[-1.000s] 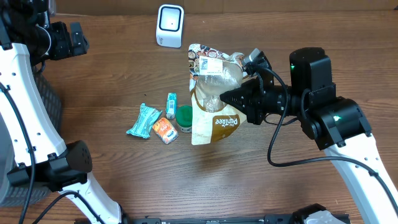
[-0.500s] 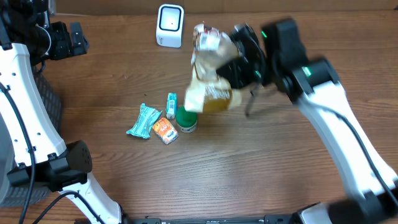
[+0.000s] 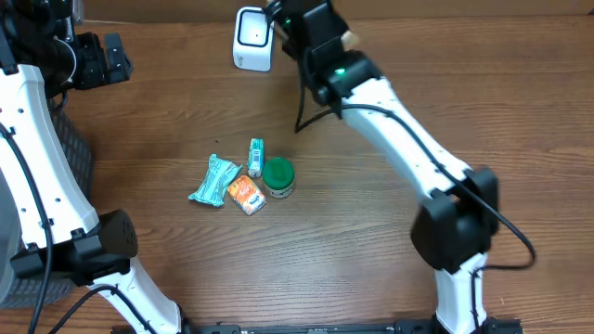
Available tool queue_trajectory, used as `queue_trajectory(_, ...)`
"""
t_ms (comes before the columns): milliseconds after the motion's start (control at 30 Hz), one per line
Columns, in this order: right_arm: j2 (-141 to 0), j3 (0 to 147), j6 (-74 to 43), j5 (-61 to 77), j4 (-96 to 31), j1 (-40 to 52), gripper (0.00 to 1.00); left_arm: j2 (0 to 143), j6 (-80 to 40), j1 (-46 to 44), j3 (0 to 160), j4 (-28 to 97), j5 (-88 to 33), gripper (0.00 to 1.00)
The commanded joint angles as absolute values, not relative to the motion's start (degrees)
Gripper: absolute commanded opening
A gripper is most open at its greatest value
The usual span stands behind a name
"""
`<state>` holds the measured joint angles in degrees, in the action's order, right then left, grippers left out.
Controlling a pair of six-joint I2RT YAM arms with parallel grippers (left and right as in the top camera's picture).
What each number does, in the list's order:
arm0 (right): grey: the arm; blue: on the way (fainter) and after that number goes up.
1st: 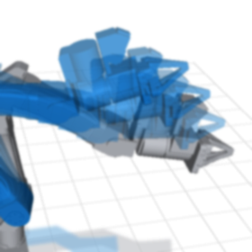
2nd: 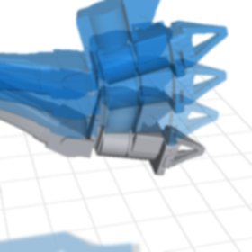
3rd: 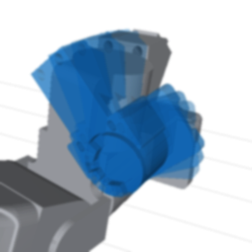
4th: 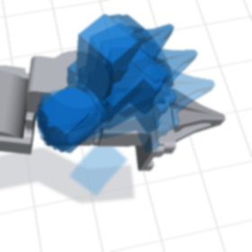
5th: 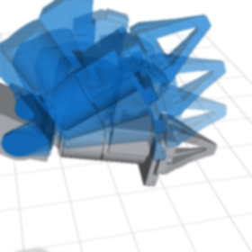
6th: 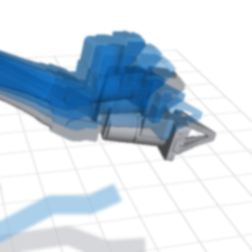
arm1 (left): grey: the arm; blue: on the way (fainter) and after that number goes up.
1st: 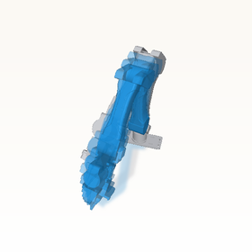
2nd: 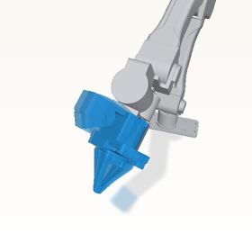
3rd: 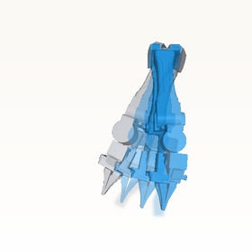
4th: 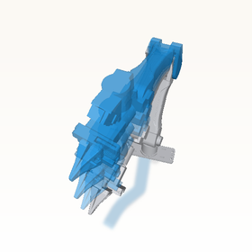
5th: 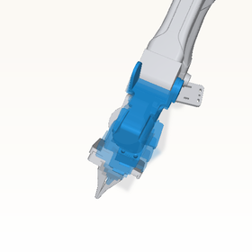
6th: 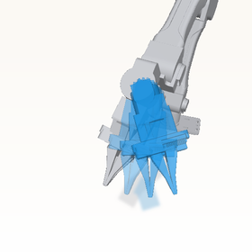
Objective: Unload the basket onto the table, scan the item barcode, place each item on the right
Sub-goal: 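Lift the bread bag with the right gripper to the scanner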
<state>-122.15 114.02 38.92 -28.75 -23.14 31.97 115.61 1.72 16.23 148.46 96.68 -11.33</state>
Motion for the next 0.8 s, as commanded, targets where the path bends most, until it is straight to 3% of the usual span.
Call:
queue_trajectory(0, -125.6, 115.55, 60.77, -35.48, -16.19, 32.25, 0.04, 114.74, 2.61, 16.1, 149.36, 96.79, -11.2, 1.0)
queue_trajectory(100, -131.41, 115.55, 71.4, -39.57, -0.32, 32.25, 0.04, 114.74, 2.61, 16.1, 149.36, 96.79, -11.2, 1.0)
queue_trajectory(233, -136.79, 115.55, 81.95, -39.07, 9.08, 32.25, 0.04, 114.74, 2.61, 16.1, 149.36, 96.79, -11.2, 1.0)
queue_trajectory(400, -142.32, 115.52, 93.17, -38.13, 14.48, 32.53, 0.04, 114.74, 2.61, 16.1, 149.36, 96.79, -11.2, 1.0)
queue_trajectory(767, -143.72, 115.52, 98.43, -37.45, 18.79, 34.7, 0.04, 114.74, 2.61, 16.1, 149.36, 96.79, -11.2, 1.0)
